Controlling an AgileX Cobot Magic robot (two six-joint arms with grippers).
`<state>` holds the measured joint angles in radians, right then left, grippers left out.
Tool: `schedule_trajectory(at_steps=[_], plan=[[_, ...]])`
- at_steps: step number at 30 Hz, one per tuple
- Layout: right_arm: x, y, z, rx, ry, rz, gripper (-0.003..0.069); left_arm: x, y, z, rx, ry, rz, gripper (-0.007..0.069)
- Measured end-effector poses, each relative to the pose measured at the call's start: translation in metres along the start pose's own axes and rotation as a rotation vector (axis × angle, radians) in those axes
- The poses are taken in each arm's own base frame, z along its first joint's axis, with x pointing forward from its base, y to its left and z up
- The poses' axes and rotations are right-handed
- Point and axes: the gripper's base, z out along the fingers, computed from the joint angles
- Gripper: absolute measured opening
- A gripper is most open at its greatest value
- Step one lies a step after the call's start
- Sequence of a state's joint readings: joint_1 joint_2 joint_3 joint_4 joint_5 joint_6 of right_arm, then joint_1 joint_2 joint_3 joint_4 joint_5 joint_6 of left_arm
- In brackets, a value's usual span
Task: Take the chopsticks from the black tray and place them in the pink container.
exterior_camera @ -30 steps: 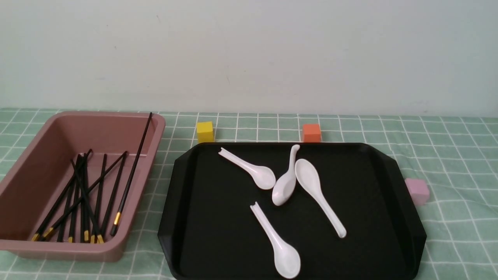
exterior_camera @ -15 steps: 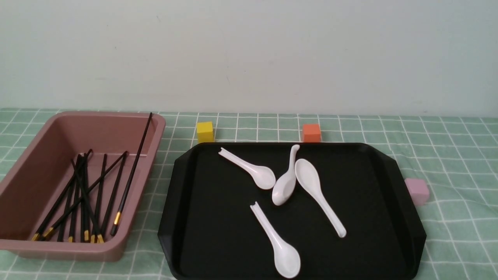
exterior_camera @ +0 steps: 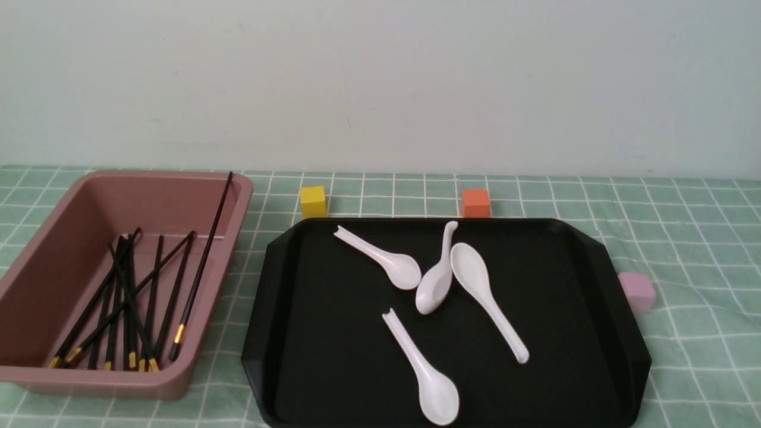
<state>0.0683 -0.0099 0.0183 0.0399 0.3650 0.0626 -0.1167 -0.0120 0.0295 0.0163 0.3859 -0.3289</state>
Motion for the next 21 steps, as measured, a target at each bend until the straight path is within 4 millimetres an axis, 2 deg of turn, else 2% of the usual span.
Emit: schedule_trajectory(at_steps=[21], plan=[[0.0002, -0.0001, 0.0000, 0.001, 0.003, 0.023, 0.0089, 0.0000, 0.0000, 0.0000, 0.000, 0.000, 0.000, 0.0238]])
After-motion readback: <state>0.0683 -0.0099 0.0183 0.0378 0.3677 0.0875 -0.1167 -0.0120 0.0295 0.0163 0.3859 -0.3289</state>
